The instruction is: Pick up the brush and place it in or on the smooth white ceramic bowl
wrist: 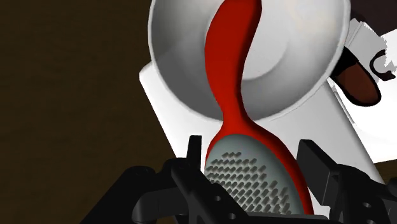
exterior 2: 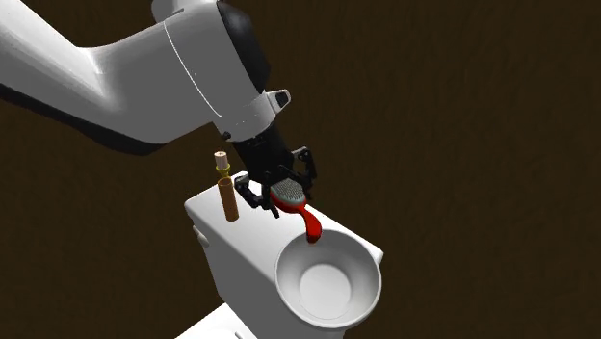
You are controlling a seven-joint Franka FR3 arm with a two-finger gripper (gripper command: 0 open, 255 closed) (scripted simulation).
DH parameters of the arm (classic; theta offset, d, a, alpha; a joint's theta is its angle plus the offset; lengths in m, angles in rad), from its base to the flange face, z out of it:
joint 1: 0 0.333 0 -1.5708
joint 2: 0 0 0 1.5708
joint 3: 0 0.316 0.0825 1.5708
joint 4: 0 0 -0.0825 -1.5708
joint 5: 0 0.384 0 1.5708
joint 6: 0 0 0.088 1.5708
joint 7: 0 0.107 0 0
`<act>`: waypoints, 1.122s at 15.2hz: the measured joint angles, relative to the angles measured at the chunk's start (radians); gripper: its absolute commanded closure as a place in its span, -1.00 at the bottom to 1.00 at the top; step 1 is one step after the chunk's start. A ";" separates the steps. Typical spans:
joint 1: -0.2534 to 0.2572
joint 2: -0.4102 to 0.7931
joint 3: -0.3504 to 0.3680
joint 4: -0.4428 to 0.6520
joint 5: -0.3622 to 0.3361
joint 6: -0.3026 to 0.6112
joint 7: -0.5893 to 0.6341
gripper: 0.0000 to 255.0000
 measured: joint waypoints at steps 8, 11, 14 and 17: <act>-0.073 -0.200 -0.055 -0.261 0.045 0.131 -0.113 1.00; -0.078 -0.177 -0.058 -0.279 0.019 0.167 -0.092 1.00; -0.081 -0.149 -0.059 -0.289 -0.009 0.197 -0.063 1.00; -0.082 -0.115 -0.060 -0.296 -0.043 0.228 -0.027 1.00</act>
